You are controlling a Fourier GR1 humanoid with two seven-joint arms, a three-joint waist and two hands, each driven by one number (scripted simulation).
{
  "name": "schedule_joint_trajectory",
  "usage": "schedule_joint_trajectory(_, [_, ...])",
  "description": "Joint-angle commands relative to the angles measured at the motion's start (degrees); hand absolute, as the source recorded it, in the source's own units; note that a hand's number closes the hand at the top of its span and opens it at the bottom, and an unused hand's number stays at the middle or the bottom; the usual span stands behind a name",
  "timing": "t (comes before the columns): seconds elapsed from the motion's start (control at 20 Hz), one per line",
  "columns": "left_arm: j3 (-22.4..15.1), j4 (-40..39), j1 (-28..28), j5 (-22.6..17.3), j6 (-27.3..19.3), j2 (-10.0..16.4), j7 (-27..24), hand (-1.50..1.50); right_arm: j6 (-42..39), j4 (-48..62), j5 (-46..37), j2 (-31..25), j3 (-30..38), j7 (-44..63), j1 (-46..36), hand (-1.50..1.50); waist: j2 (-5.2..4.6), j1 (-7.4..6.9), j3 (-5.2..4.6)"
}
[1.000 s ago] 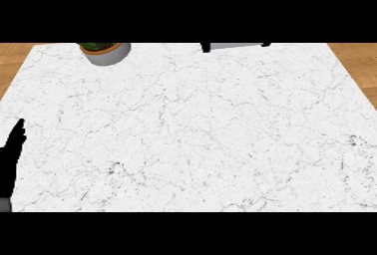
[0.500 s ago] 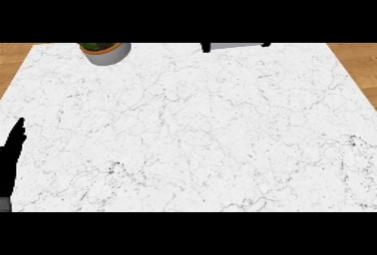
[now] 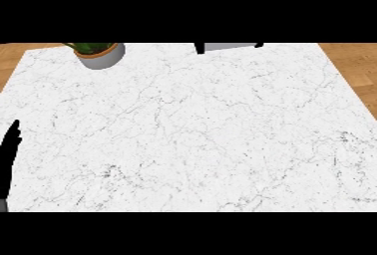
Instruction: Pick the sweet potato from the plate and place it in the cardboard box
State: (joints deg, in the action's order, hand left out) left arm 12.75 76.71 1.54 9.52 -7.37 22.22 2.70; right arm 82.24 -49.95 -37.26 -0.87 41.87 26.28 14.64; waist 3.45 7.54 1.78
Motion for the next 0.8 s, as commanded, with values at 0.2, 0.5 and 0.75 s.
schedule_joint_trajectory(0.2, [0.6,-0.4,1.0,-0.3,-0.1,-0.1,0.2,0.00,3.6,-2.2,2.8,0.9,1.4,-1.0,2.7,-1.50,0.58,1.93,0.00])
schedule_joint_trajectory(0.5, [1.3,-0.7,1.7,-0.3,-0.4,0.3,0.1,0.00,3.6,-1.3,4.2,0.9,0.3,-1.7,5.1,-1.50,0.88,2.76,0.22])
schedule_joint_trajectory(0.75, [1.2,-0.9,2.3,0.0,-0.7,0.1,0.0,0.00,3.6,-0.2,5.6,0.9,-2.3,-2.1,6.6,-1.50,1.31,3.50,0.31])
